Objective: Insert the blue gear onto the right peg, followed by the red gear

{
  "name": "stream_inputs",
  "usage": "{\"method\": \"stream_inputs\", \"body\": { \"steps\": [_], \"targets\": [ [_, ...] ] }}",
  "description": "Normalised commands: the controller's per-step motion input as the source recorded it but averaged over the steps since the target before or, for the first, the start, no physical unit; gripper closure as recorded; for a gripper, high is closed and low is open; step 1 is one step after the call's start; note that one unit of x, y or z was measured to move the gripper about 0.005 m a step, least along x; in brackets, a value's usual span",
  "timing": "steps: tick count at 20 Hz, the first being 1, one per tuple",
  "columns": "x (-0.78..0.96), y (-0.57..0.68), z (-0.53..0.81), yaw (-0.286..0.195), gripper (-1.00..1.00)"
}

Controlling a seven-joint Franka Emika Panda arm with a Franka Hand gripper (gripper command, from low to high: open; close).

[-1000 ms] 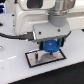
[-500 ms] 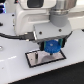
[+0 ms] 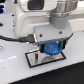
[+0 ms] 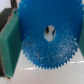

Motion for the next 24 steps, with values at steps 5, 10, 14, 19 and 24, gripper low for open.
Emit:
{"method": "stream_inputs", "body": {
  "steps": [5,10,14,19,24],
  "targets": [
    [0.02,0.01,0.42,0.0,1.0],
    [0.07,-0.01,0.18,0.0,1.0],
    [0.24,0.01,-0.01,0.0,1.0],
    [0.32,0.01,-0.07,0.0,1.0],
    [0.24,0.06,-0.07,0.0,1.0]
  ]
}}
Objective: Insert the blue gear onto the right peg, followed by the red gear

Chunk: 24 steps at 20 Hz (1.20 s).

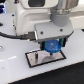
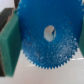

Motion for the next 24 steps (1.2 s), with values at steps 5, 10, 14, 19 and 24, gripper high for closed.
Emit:
{"method": "stream_inputs", "body": {
  "steps": [5,10,14,19,24],
  "targets": [
    [0.25,0.06,-0.14,0.0,1.0],
    [0.21,0.02,-0.2,0.0,1.0],
    [0.17,0.02,-0.08,0.0,1.0],
    [0.11,0.0,-0.11,0.0,1.0],
    [0.13,0.04,-0.15,0.0,1.0]
  ]
}}
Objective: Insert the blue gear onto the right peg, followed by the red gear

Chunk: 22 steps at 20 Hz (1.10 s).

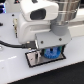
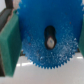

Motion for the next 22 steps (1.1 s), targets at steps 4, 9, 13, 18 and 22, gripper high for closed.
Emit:
{"method": "stream_inputs", "body": {
  "steps": [4,9,13,18,22],
  "targets": [
    [0.06,0.05,-0.1,0.0,1.0],
    [-0.01,0.11,0.09,0.0,-1.0],
    [-0.1,0.13,0.38,0.0,-1.0],
    [-0.13,0.08,0.43,0.0,-1.0],
    [-0.41,0.13,0.35,0.0,-1.0]
  ]
}}
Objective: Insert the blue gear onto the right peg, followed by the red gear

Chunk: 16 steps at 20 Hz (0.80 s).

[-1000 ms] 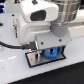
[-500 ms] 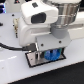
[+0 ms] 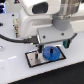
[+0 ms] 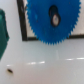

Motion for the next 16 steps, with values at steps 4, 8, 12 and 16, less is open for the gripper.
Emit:
{"method": "stream_inputs", "body": {
  "steps": [4,8,12,16],
  "targets": [
    [-0.63,0.18,0.2,0.0,-1.0],
    [-0.75,0.1,0.05,0.0,-1.0],
    [-0.78,0.08,-0.01,0.0,-1.0],
    [-0.76,0.01,-0.11,0.0,-1.0]
  ]
}}
